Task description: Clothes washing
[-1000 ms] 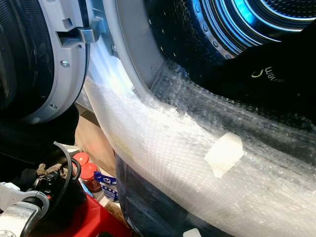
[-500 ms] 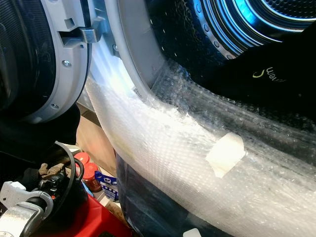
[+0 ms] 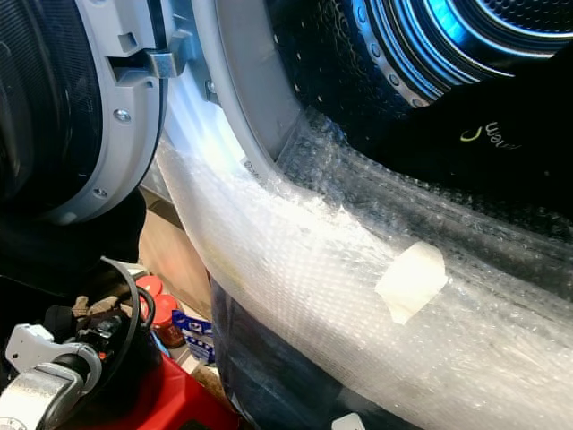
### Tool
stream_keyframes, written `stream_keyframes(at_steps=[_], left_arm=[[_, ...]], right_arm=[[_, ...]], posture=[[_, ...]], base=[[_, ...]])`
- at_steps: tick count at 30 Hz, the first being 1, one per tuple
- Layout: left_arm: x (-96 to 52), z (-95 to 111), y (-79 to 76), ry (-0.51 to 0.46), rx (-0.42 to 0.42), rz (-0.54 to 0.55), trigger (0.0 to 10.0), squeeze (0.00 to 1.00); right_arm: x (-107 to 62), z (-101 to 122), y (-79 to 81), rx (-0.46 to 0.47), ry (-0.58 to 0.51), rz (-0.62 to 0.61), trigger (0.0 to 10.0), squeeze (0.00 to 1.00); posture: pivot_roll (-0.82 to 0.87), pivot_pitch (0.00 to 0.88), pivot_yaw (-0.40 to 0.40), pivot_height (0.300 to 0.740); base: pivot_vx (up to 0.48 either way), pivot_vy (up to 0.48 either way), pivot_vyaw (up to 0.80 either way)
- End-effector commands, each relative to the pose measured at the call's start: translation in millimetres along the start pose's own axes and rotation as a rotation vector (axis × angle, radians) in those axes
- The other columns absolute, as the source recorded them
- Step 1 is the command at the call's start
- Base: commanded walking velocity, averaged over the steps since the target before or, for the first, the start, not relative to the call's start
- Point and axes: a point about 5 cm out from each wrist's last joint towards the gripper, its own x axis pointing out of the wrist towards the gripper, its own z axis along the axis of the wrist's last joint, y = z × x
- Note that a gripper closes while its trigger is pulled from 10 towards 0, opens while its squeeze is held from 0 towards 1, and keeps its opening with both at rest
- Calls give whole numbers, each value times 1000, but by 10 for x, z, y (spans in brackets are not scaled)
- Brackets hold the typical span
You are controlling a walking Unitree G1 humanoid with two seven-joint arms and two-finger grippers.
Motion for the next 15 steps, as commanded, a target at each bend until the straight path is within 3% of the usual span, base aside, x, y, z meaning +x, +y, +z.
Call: stream_keyframes(at_steps=[1, 15], left_arm=[[10, -178, -21, 78, 1, -16, 0, 0], [-36, -185, -139, 86, 63, -104, 0, 0]], right_arm=[[11, -192, 182, -19, 71, 85, 10000, 0], [10, -198, 184, -20, 75, 91, 10000, 0]], posture=[[199, 176, 2, 740], [207, 172, 3, 740]], base=[[0, 0, 0], [0, 0, 0]])
